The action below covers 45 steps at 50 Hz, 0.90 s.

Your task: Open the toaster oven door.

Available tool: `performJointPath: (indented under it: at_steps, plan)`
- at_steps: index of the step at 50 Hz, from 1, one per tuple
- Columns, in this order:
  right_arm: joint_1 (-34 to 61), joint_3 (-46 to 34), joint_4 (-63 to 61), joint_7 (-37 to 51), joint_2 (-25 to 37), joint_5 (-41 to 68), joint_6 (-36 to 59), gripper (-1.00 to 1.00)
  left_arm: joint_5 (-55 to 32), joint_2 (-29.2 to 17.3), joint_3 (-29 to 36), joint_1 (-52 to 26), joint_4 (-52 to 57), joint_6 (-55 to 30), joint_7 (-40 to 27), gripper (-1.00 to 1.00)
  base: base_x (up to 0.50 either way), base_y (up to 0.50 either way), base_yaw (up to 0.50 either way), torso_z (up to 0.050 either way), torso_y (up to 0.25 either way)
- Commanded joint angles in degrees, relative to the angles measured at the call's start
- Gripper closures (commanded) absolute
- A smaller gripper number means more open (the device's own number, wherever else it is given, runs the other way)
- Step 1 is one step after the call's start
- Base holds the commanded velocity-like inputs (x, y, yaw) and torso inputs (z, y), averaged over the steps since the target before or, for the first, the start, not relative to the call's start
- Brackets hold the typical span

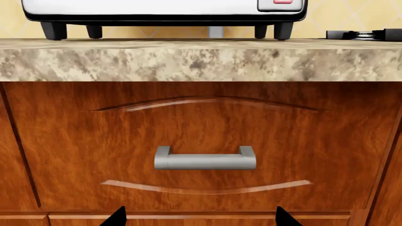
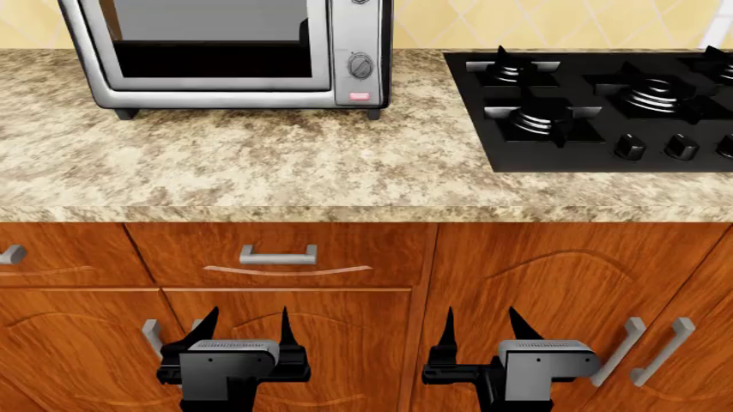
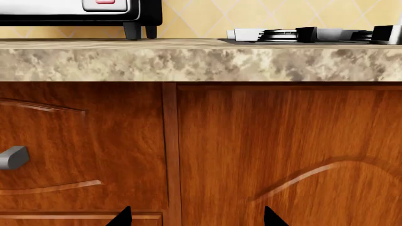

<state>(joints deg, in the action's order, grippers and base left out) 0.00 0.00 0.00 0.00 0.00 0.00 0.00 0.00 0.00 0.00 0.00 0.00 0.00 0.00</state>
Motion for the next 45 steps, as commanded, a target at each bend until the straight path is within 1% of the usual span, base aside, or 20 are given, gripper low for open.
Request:
performJointPath:
  at_steps: [1, 7, 9, 19, 28, 33, 41, 45]
  plan:
    - [-0.02, -1.09, 0.14, 1.23, 0.89, 0.81, -0.10, -1.00, -0.84, -0.91, 1.11, 0.00, -0.07, 0.01, -1.02, -1.00, 0.00, 0.00, 0.00, 0.000, 0.000]
    - [-0.10, -2.50, 0.86, 2.82, 2.07, 1.62, -0.46, -1.00, -1.18, -2.13, 3.27, 0.30, 0.31, -0.03, -2.28, -1.00, 0.00, 0.00, 0.00, 0.000, 0.000]
    - [-0.13, -2.95, 0.48, 2.96, 2.28, 2.03, -0.27, -1.00, -2.68, -2.43, 3.53, 0.50, 0.72, -0.25, -1.60, -1.00, 0.00, 0.00, 0.00, 0.000, 0.000]
    - [0.13, -4.31, 0.66, 3.83, 3.35, 3.42, -0.51, -1.00, -3.72, -3.80, 5.38, 1.04, 3.10, -1.82, -1.79, -1.00, 0.00, 0.00, 0.00, 0.050, 0.000]
    - [1.51, -4.91, -1.26, 4.34, 4.55, 4.38, 1.58, -1.00, -4.80, -5.31, 5.96, 0.57, 7.55, -5.36, -2.01, -1.00, 0.00, 0.00, 0.00, 0.050, 0.000]
    - [3.52, -4.73, -3.56, 4.70, 5.60, 4.88, 4.30, -1.00, -5.20, -6.87, 6.05, -1.10, 11.63, -9.60, -1.99, -1.00, 0.00, 0.00, 0.00, 0.050, 0.000]
    - [8.88, -3.59, -8.18, 4.93, 7.88, 6.36, 10.86, -1.00, -6.74, -10.03, 5.35, -5.74, 20.70, -20.58, -1.25, -1.00, 0.00, 0.00, 0.00, 0.050, 0.000]
    - [11.36, -3.45, -8.87, 4.67, 8.75, 6.92, 13.31, -1.00, -8.31, -11.57, 4.54, -9.35, 24.26, -26.90, -0.60, -1.00, 0.00, 0.00, 0.00, 0.050, 0.000]
